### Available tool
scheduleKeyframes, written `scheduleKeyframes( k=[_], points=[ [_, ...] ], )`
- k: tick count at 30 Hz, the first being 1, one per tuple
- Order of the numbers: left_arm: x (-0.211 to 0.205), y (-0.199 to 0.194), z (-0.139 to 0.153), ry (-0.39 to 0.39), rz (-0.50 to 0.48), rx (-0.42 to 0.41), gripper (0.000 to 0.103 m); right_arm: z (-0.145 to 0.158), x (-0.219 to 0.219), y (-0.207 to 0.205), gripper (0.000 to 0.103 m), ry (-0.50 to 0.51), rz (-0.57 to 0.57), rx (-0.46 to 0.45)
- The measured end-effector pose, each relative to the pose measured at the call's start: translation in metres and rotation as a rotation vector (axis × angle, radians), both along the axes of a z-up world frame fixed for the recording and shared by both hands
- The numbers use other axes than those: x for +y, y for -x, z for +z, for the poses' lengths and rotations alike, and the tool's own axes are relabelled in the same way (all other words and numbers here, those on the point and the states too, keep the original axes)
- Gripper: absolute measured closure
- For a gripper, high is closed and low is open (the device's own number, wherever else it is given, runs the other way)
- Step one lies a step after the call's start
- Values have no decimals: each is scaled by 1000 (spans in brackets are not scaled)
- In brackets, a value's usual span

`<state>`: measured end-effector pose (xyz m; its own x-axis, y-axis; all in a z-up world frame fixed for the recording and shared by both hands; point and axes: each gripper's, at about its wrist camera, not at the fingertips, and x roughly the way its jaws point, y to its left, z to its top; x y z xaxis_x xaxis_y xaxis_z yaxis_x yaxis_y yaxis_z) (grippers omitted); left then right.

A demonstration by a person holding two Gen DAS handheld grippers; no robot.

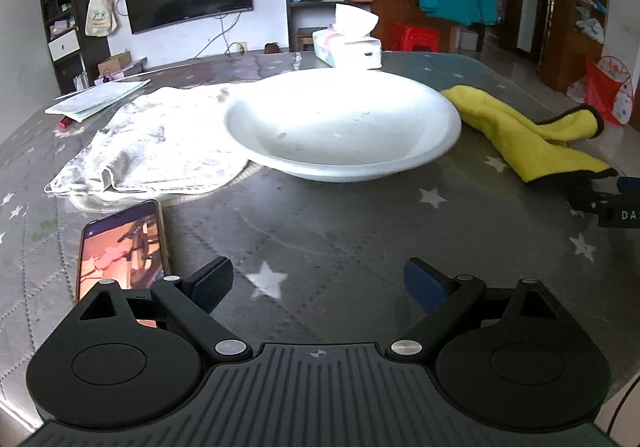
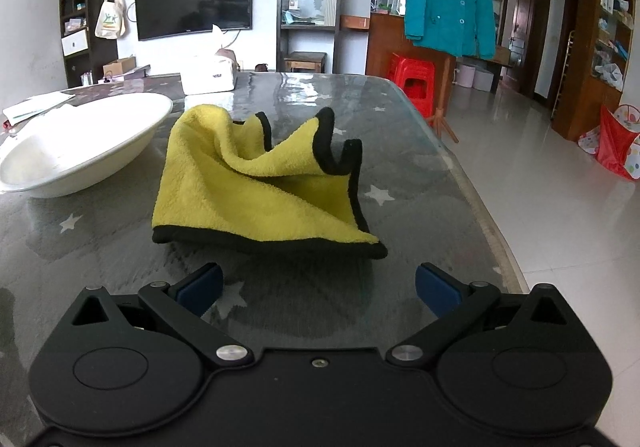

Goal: Clean bowl

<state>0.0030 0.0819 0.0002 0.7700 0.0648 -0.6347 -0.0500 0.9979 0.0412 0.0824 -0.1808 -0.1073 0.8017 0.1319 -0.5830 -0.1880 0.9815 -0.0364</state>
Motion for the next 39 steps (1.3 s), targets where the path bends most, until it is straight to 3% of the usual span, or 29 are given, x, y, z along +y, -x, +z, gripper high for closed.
scheduleKeyframes(
  k=[25, 39],
  points=[
    [63, -20, 15, -65, 113, -47, 10, -1, -4, -4, 0, -34, 1, 21],
    [113, -38, 20, -42, 193, -70, 10, -2, -5, -5, 0, -35, 1, 22]
  ],
)
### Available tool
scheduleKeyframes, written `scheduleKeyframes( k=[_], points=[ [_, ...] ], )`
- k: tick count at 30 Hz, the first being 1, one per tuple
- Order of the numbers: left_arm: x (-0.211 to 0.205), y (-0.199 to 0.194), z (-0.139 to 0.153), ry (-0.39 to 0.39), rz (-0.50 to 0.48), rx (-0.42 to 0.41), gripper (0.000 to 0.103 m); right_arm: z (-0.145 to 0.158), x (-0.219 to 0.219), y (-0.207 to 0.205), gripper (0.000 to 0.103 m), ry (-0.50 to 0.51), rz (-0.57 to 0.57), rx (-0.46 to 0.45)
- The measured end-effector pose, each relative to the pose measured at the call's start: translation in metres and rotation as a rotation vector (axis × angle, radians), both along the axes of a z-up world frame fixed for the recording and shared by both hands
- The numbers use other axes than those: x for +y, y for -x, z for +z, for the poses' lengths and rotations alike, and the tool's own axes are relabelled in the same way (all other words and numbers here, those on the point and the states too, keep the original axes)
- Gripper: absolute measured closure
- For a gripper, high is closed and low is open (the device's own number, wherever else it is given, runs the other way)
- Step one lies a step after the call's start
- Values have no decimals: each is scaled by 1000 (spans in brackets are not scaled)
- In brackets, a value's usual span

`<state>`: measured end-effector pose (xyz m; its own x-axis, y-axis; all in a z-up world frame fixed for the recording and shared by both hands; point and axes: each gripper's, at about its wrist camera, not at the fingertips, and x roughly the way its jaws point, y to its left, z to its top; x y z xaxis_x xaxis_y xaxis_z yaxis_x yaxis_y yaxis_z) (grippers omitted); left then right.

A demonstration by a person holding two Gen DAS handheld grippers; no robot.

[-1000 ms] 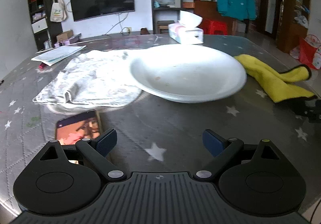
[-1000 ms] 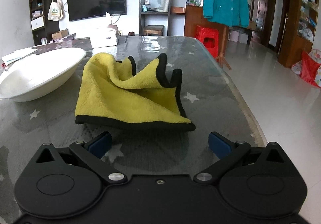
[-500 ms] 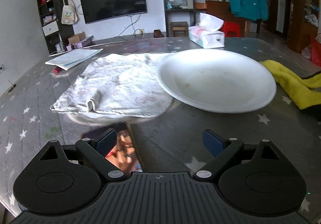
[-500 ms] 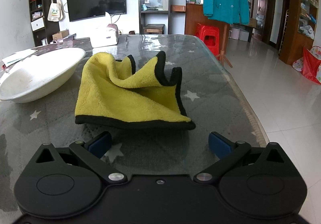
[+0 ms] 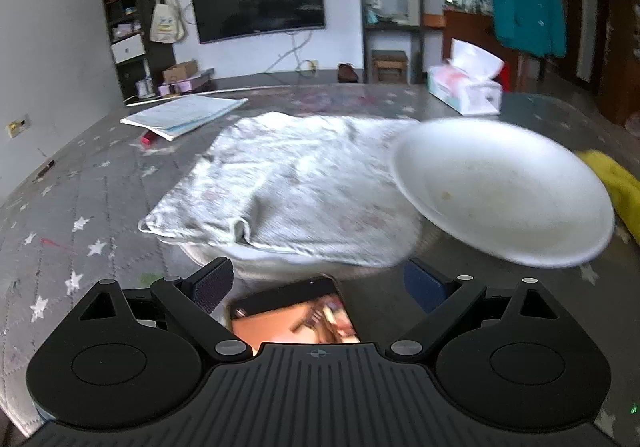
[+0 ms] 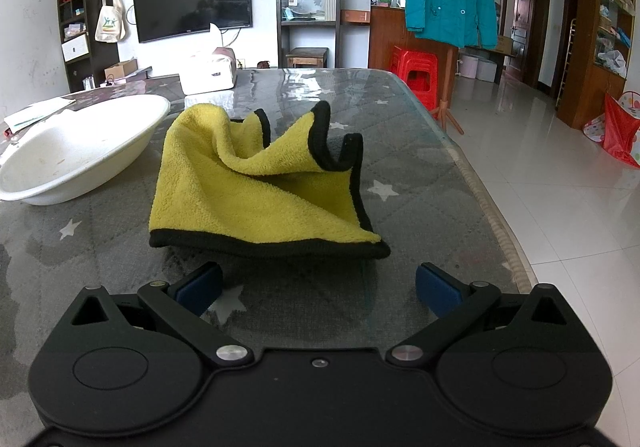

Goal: Clean bowl

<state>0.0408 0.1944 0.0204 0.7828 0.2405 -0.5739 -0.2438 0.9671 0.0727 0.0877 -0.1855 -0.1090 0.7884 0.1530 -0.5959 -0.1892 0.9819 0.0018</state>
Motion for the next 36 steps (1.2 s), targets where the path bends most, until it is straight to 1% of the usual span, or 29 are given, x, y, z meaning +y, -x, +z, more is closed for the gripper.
scheduleKeyframes(
  k=[5, 9, 11, 15, 18, 21, 23, 25, 27, 33, 36],
  points=[
    [23, -10, 7, 11, 18, -28, 10, -1, 0, 0, 0, 0, 0, 0],
    [41, -24, 10, -23, 49, -43, 10, -1, 0, 0, 0, 1, 0, -1],
    [51, -30, 8, -12, 65, -44, 10, -1, 0, 0, 0, 1, 0, -1],
    [71, -44, 1, 49, 71, -26, 10, -1, 0, 0, 0, 1, 0, -1],
    [82, -54, -7, 56, 70, -12, 10, -1, 0, 0, 0, 1, 0, 0],
    [87, -62, -17, 38, 85, 13, 10, -2, 0, 0, 0, 0, 0, 0],
    [89, -62, -24, 62, 93, 36, 10, -2, 1, 0, 0, 0, 0, -1],
    [91, -59, -29, 98, 93, 41, 10, -2, 1, 0, 0, 0, 0, -1],
    [91, -57, -31, 113, 99, 46, 10, -2, 1, 0, 0, 0, 0, -1],
    [90, -66, -30, 128, 63, 28, 10, -2, 0, -1, 0, -2, 0, 0],
    [90, -77, -31, 131, 30, 45, 10, -2, 0, -1, 0, -2, 0, 0]
  ],
)
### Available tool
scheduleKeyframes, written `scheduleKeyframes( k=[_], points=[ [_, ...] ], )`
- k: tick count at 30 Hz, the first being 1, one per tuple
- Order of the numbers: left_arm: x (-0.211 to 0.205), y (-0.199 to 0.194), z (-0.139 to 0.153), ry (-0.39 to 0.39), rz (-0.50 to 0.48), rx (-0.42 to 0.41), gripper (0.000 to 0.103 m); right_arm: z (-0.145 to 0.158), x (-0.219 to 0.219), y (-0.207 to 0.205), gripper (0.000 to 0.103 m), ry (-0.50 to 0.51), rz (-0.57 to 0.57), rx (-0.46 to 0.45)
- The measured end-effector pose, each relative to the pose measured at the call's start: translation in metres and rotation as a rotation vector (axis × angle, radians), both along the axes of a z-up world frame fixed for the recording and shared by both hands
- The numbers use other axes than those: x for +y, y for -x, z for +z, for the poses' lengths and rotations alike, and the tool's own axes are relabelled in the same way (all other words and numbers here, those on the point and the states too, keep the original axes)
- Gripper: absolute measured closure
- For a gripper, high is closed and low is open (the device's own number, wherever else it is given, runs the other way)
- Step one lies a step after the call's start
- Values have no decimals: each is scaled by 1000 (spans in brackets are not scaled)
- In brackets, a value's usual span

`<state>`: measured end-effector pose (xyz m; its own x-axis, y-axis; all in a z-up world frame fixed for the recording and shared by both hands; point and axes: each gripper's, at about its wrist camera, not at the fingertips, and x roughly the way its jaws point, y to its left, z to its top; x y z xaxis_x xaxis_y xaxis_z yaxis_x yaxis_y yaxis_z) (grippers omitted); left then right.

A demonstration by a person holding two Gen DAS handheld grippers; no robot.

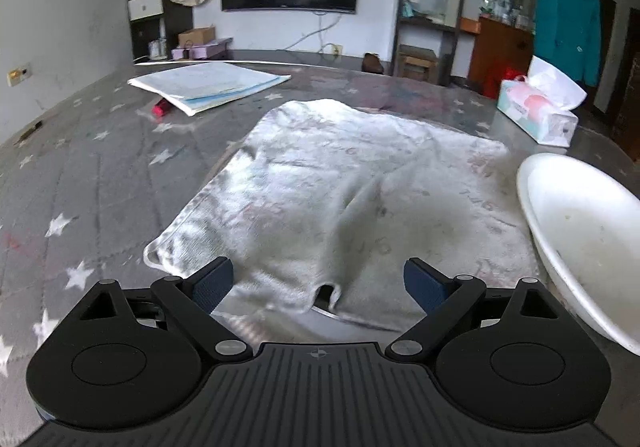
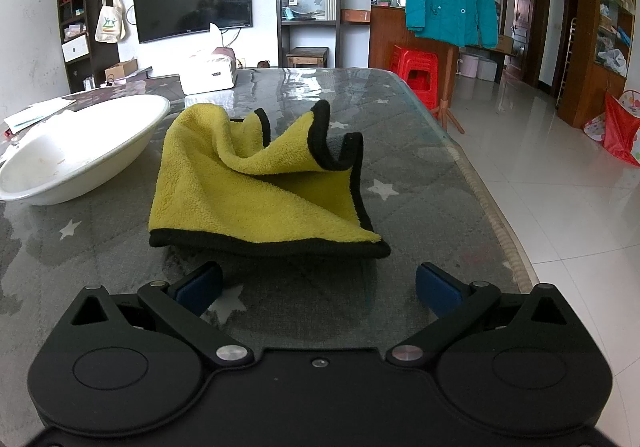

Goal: Clean bowl

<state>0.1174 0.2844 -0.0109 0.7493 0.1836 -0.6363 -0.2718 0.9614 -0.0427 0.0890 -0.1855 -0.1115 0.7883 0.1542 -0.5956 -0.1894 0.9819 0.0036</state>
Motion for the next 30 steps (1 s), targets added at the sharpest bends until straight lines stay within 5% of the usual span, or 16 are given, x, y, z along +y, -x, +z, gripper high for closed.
scheduleKeyframes(
  k=[15, 30],
  points=[
    [-22, -21, -3, -75, -51, 96, 10, 0, 0, 0, 0, 0, 0, 0],
    [-18, -16, 0, -15, -9, 116, 10, 0, 1, 0, 0, 0, 0, 1]
  ],
)
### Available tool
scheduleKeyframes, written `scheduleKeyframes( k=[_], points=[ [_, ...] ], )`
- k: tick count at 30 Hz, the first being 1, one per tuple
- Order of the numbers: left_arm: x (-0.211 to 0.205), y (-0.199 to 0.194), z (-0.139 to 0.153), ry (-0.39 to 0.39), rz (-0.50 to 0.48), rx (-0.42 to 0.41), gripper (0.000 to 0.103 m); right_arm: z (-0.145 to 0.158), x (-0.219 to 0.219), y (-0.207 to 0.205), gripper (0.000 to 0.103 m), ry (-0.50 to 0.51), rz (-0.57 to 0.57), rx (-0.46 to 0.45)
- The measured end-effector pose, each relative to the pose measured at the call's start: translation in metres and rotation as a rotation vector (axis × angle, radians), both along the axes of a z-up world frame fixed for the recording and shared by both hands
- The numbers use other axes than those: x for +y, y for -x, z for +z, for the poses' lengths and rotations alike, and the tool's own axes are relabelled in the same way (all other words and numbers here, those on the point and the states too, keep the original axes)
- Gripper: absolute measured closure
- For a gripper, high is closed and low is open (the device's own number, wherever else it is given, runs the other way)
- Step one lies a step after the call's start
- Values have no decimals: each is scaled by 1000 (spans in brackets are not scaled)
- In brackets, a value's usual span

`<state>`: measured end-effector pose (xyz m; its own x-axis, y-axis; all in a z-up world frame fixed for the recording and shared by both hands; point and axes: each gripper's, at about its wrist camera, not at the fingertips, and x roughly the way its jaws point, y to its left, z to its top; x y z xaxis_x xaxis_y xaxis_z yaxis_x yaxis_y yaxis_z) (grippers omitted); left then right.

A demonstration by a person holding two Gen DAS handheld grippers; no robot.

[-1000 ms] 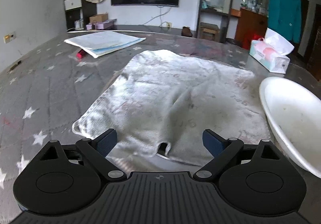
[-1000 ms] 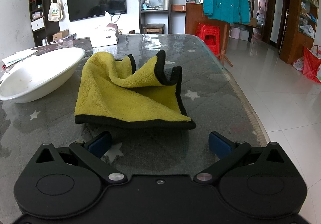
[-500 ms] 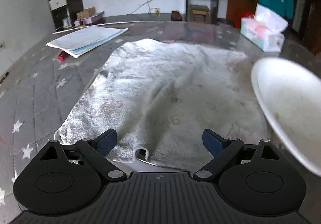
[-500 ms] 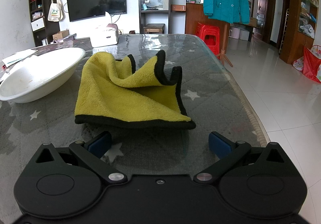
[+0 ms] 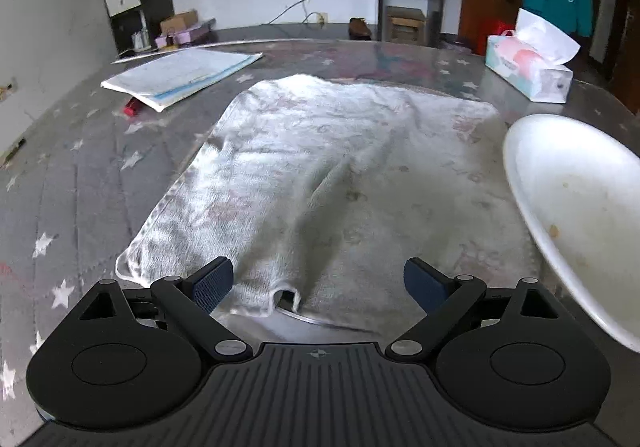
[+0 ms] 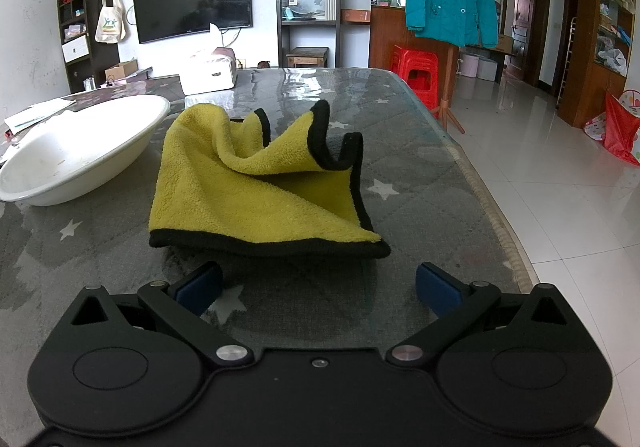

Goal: Clean bowl

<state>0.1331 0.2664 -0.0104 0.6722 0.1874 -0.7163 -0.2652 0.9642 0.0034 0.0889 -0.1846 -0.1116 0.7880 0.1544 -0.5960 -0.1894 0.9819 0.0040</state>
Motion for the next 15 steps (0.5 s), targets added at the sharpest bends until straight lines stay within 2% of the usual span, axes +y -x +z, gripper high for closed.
scheduleKeyframes(
  k=[4, 7, 11, 15],
  points=[
    [-4, 7, 2, 5, 1, -4, 10, 0, 0, 0, 0, -1, 0, 0],
    [-15, 11, 0, -28, -32, 0, 10, 0, 0, 0, 0, -1, 0, 0],
    [-12, 7, 0, 15, -30, 11, 10, 0, 0, 0, 0, 0, 0, 0],
    [-14, 7, -1, 7, -33, 14, 9, 0, 0, 0, 0, 0, 0, 0]
  ],
)
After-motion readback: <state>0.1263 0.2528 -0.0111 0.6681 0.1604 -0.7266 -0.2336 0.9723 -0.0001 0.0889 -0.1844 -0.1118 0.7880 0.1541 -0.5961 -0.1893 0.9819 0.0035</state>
